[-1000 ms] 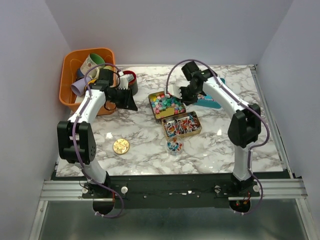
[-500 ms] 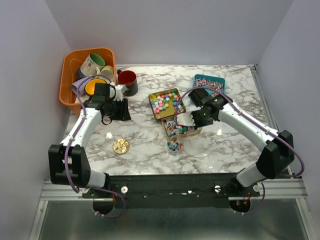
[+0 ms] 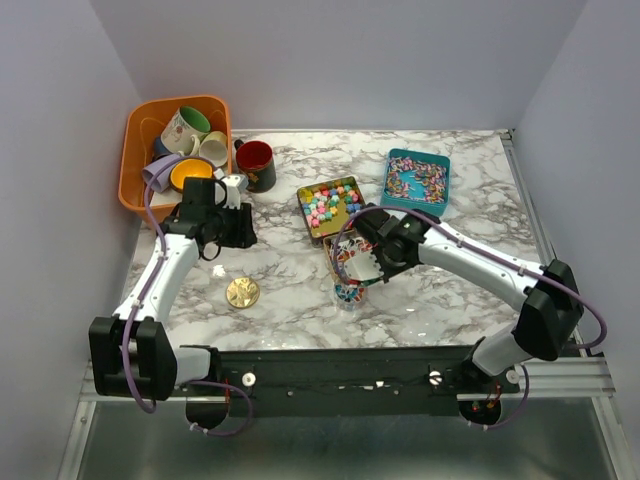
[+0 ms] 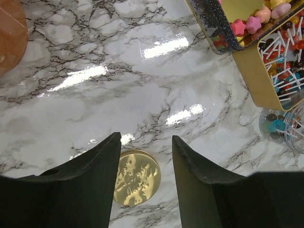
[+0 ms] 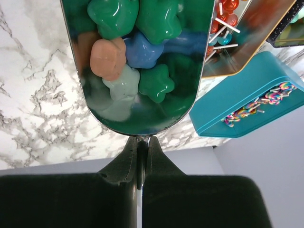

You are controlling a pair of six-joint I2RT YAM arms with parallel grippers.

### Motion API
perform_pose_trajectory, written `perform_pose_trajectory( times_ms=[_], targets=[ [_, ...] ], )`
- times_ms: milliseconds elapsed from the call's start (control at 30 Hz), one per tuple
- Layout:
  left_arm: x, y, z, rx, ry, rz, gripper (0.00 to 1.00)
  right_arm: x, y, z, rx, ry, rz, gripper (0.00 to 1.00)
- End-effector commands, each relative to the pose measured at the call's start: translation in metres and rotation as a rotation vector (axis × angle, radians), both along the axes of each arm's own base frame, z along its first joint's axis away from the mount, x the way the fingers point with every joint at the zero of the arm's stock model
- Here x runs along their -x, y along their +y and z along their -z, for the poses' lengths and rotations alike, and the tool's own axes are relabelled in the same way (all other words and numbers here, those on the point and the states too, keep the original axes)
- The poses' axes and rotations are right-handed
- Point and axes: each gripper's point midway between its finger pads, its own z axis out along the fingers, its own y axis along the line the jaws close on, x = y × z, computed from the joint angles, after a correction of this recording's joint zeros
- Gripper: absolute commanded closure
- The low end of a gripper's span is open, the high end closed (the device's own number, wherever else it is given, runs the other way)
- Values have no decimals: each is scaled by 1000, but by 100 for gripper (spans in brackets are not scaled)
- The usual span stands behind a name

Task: Pack the candies
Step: Place the fake candies in the packing bottle.

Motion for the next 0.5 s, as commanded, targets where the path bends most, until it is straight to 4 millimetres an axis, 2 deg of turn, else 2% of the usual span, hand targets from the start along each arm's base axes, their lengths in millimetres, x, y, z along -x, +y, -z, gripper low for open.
perform_pose_trajectory(
  times_ms=[0, 267, 467],
  targets=[
    [-5, 6, -10, -17, -66, -17, 43, 9, -7, -7, 131, -44, 13, 99],
    [-6, 5, -23, -6, -112, -23, 42, 12, -22, -18, 307, -136, 4, 99],
    [-1, 5, -28, -4, -143, -23, 42, 18, -24, -25, 358, -168, 4, 99]
  ],
)
